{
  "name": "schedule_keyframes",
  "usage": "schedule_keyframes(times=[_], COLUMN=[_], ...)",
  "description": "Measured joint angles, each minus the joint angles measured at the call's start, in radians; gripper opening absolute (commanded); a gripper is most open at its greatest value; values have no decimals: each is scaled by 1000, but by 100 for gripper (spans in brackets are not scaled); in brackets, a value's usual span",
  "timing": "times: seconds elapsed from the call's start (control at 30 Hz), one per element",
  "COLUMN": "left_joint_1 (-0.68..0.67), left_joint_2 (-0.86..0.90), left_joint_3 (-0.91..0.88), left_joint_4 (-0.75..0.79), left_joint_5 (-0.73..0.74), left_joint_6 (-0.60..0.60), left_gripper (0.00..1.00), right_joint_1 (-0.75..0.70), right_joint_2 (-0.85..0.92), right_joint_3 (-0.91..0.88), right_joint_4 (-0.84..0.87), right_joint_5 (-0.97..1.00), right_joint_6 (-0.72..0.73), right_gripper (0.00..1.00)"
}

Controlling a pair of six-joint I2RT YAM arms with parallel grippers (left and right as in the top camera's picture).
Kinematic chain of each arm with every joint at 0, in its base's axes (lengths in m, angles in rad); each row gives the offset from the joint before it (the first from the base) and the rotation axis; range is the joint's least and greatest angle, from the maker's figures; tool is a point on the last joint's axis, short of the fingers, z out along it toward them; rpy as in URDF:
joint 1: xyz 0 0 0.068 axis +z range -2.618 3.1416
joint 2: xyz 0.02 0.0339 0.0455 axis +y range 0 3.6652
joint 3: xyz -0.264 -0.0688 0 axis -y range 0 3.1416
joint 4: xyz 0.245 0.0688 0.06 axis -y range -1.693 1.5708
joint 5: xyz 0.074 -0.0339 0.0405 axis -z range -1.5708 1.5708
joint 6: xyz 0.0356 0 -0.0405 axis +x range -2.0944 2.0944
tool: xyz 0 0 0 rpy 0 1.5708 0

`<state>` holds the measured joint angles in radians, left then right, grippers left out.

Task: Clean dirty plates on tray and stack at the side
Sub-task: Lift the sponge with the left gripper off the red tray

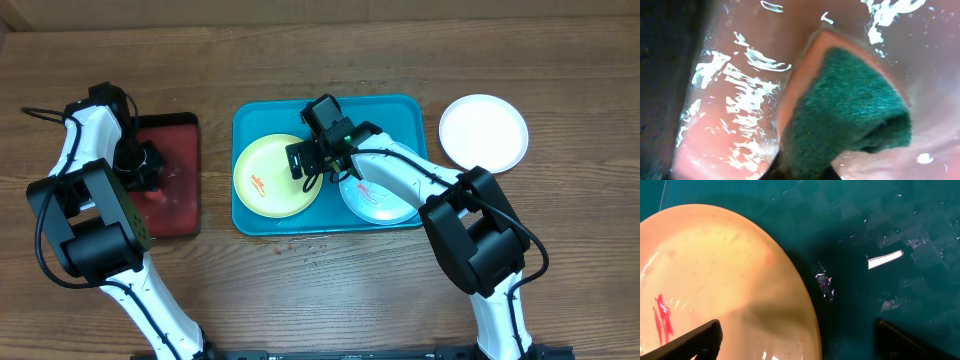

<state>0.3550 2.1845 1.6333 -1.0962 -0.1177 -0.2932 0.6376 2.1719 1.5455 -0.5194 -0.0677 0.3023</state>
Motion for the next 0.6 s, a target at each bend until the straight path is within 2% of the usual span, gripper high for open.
schedule_keyframes(times=[0.2, 0.43, 0.6], left_joint_1=[0, 0, -2], left_joint_2=[12, 26, 26], left_joint_3=[66, 359, 534], left_joint_4=[-135, -384, -457], left_joint_5=[-3, 10, 47], left_joint_6=[2, 5, 5], left_gripper=[4, 4, 4], right_joint_1=[0, 0, 0], right_joint_2=[0, 0, 0], right_joint_3=[0, 0, 0], right_joint_4=[0, 0, 0], right_joint_5=[0, 0, 0], right_joint_6=[0, 0, 0], right_gripper=[100, 100, 100])
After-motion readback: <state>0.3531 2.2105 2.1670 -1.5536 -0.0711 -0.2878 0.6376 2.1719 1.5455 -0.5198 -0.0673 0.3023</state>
